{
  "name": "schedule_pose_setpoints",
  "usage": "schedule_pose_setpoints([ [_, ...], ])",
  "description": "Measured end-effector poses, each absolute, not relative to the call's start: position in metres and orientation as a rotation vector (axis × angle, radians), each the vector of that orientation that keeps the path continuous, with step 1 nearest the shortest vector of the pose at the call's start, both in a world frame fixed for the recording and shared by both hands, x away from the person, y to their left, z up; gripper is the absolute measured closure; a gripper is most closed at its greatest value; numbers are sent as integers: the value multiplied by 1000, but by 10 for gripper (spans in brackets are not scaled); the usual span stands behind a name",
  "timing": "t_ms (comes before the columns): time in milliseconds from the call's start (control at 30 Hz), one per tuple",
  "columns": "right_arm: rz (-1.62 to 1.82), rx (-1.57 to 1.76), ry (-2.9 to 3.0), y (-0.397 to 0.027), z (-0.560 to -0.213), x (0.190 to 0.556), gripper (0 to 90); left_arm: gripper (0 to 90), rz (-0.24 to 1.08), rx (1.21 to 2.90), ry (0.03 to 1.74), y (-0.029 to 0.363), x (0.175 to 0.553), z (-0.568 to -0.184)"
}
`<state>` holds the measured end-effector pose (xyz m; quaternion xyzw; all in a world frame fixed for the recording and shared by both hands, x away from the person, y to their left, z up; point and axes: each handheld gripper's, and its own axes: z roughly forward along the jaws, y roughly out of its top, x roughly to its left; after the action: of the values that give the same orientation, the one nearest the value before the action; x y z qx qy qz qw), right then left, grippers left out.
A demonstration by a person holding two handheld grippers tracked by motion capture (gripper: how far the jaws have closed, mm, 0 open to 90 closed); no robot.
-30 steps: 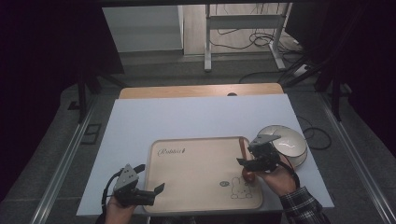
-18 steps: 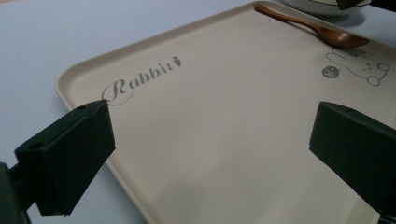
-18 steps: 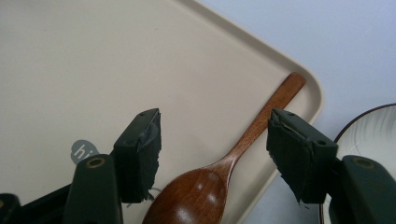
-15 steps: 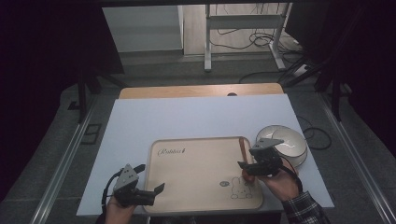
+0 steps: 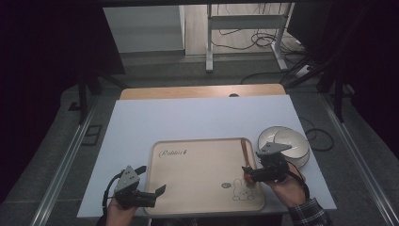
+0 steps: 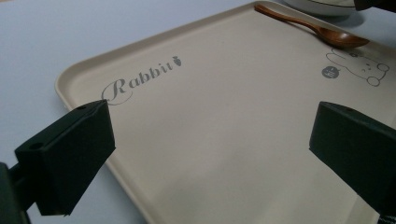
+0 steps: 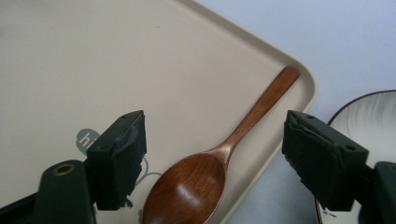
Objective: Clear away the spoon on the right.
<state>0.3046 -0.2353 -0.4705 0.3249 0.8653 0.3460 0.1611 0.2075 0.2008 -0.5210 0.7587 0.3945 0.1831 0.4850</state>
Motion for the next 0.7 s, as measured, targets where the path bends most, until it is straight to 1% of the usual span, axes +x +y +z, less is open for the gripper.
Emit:
schedule_pose_setpoints([
  [333,1017,924,2458,-243,-469,297,162,0,447,1848,960,201,208,-521],
  [700,1020,926,2431,-255,-468,289,137,0,446,1847,960,201,208,-521],
])
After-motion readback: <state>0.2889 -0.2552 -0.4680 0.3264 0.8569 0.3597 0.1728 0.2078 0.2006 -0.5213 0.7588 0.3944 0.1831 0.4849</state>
